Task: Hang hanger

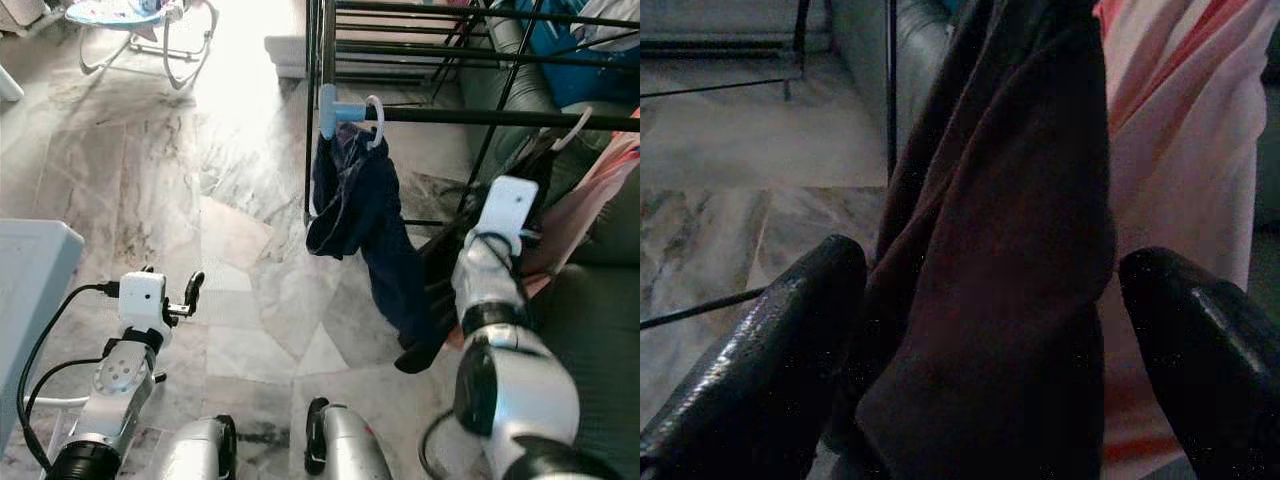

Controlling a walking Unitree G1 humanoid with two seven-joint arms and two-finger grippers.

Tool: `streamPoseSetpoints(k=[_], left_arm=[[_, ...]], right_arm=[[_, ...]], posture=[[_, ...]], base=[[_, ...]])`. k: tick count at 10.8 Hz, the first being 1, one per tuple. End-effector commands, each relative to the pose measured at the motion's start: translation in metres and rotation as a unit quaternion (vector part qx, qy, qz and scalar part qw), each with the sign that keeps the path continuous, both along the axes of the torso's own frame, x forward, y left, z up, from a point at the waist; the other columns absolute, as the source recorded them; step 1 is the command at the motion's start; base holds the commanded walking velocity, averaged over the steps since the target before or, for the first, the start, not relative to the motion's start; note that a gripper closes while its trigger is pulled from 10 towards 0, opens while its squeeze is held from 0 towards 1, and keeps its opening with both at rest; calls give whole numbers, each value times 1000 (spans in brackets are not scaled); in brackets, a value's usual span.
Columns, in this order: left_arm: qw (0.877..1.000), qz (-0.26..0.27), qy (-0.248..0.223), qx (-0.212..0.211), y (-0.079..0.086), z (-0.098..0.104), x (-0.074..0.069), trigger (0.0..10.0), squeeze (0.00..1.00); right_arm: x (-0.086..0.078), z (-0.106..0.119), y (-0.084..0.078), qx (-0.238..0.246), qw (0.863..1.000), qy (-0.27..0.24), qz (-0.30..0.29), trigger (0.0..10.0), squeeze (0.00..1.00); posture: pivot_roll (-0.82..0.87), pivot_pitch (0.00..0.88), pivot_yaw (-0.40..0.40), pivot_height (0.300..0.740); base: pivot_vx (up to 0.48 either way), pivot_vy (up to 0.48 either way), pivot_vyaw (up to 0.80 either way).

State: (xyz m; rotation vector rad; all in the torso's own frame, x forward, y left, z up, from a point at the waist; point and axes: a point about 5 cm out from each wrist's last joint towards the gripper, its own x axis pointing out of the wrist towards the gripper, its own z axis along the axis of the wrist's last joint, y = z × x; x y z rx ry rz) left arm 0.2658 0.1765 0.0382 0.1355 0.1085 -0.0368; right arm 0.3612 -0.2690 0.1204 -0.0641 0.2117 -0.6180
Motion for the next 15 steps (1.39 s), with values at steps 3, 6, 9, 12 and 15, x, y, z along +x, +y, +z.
streamPoseSetpoints(k=[3, 6, 9, 12, 15], left_arm=[[1000, 15, 12, 10, 10, -3, -6, 10000, 0], [1000, 8, 13, 4, 3, -4, -5, 10000, 0], [1000, -1, 11, -1, 2, -2, -2, 10000, 0], [1000, 4, 7, -9, 4, 0, -3, 10000, 0], [1000, 3, 15, -14, 5, -5, -8, 10000, 0]], right_arm=[[-4, 1, -13, 0, 999, 14, -38, 2588, 0], [-8, 2, -26, -4, 998, 16, -61, 10000, 0], [-11, -11, -21, 11, 999, 34, -24, 10000, 0], [-17, -20, -9, -49, 999, 16, 15, 10000, 0], [-46, -43, -3, -80, 995, -34, 49, 10000, 1000]], posture=[[86, 233, -52, 740], [72, 229, -51, 740], [67, 228, -53, 740], [69, 220, -66, 740], [34, 208, -53, 740]], base=[[0, 0, 0], [0, 0, 0], [0, 0, 0], [0, 0, 0], [0, 0, 0]])
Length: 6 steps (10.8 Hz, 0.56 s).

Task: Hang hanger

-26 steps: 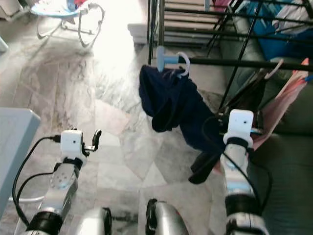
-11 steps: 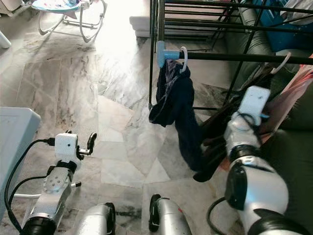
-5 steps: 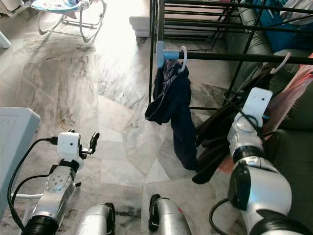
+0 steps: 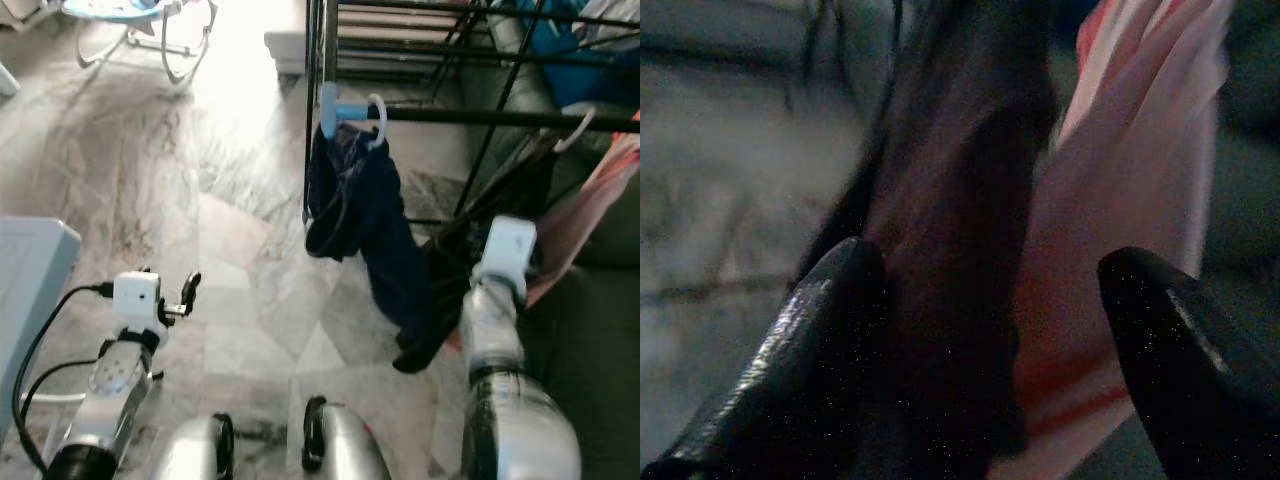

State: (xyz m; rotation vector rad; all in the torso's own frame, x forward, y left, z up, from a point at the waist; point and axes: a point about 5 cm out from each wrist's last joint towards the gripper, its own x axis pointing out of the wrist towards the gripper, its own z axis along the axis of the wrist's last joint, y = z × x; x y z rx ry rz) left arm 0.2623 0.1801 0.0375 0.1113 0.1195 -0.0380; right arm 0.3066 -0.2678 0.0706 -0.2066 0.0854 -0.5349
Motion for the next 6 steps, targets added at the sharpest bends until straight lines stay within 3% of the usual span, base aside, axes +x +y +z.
streamPoseSetpoints(k=[1, 3, 4, 6], left_arm=[[1000, -3, 14, -3, -1, -6, -5, 10000, 0], [1000, -27, 3, -10, -8, -2, -1, 10000, 0], [999, -30, -5, -15, -9, 2, 4, 10000, 0], [999, -39, 2, -31, -10, 0, 5, 10000, 0]], right_arm=[[-4, -1, 7, -6, 1000, -13, 14, 10000, 1000], [-15, -8, 33, -11, 998, -19, 64, 10000, 1000], [-14, -8, 42, -6, 996, -24, 83, 10000, 1000], [-10, 14, 39, -32, 993, -69, 88, 10000, 718]], posture=[[21, 204, -47, 740], [7, 196, -46, 740], [3, 190, -47, 740], [-13, 181, -42, 740]], base=[[0, 0, 0], [0, 0, 0], [0, -356, 0], [0, -446, 0]])
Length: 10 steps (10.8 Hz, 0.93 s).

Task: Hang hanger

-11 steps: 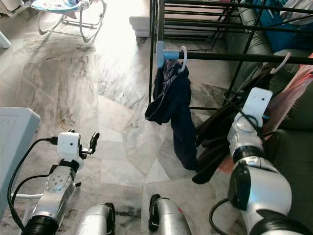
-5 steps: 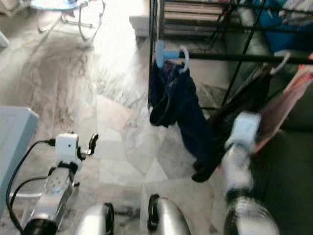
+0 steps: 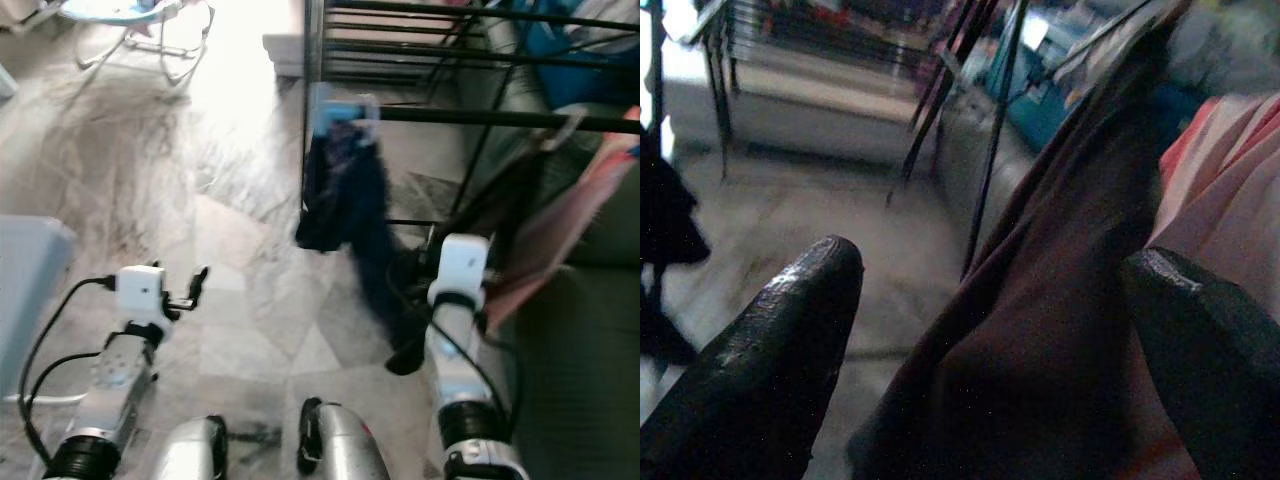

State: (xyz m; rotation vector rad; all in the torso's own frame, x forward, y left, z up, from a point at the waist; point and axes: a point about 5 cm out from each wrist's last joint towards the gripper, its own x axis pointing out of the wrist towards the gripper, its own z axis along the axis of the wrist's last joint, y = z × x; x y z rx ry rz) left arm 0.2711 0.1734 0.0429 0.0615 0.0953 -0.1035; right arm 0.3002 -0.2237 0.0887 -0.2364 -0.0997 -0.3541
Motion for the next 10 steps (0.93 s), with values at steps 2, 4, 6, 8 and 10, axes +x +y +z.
streamPoseSetpoints(k=[2, 4, 6, 8, 10], left_arm=[[1000, -15, 11, -7, -8, -5, 0, 10000, 0], [1000, -2, 8, -15, -9, -5, 1, 10000, 0], [1000, 0, 11, -24, -6, -6, 1, 10000, 0], [999, -6, 6, -32, -5, -5, 2, 10000, 0], [999, -15, 0, -34, -6, -3, 2, 10000, 0]], right_arm=[[-5, 2, -10, -11, 1000, 5, -16, 10000, 718], [-7, 3, -10, -15, 1000, 10, -15, 10000, 710], [-5, 5, -8, -18, 1000, 14, -12, 10000, 710], [-1, 6, -6, -19, 1000, 15, -9, 10000, 714], [-1, 7, -5, -19, 1000, 13, -10, 10000, 710]], posture=[[-26, 177, -43, 740], [-27, 175, -51, 740], [-22, 172, -53, 740], [-16, 166, -54, 740], [-16, 165, -51, 740]], base=[[0, -442, 0], [0, 0, 0], [0, 0, 0], [276, 332, 0], [343, 326, 0]])
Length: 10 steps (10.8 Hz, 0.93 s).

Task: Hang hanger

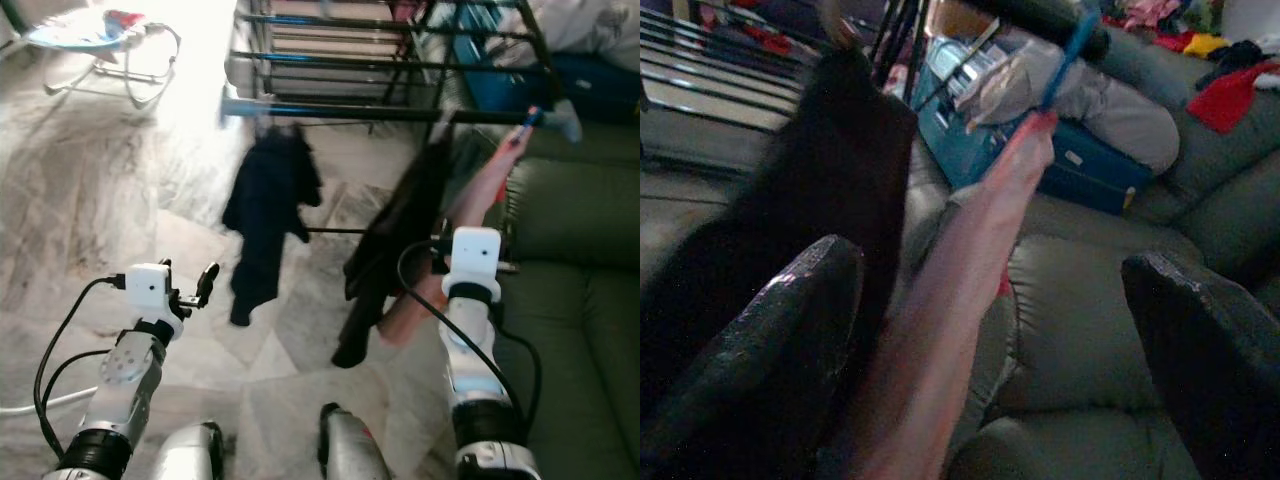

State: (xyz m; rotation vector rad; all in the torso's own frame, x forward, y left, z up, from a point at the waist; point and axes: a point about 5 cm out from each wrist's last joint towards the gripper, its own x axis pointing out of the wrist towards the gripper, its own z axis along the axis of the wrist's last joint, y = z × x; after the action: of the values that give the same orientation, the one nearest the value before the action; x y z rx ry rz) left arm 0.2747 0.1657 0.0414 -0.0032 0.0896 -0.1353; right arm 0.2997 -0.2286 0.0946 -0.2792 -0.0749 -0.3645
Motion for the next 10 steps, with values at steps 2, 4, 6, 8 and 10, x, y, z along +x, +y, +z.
streamPoseSetpoints(k=[2, 4, 6, 8, 10], left_arm=[[1000, -8, -4, 0, 2, 0, -2, 10000, 0], [1000, -9, -5, 2, 3, 0, -2, 10000, 0], [1000, -7, -7, 4, 4, 0, -4, 10000, 0], [1000, -8, -5, 10, 5, -1, -6, 10000, 0], [1000, -6, -4, 10, 5, -1, -5, 10000, 0]], right_arm=[[0, 3, 2, 0, 1000, -5, -1, 10000, 714], [0, -1, 5, 6, 1000, 2, 8, 10000, 698], [-6, -4, 12, -1, 999, 2, 38, 10000, 643], [-17, -14, 5, -6, 1000, 22, 21, 10000, 639], [-19, -14, 4, -15, 1000, 23, 9, 10000, 643]], posture=[[-15, 166, -48, 740], [-11, 167, -47, 740], [-6, 171, -48, 740], [-8, 175, -50, 740], [-8, 178, -51, 740]], base=[[441, 0, 0], [480, 0, 0], [480, 0, 0], [240, 0, 0], [0, 0, 0]])
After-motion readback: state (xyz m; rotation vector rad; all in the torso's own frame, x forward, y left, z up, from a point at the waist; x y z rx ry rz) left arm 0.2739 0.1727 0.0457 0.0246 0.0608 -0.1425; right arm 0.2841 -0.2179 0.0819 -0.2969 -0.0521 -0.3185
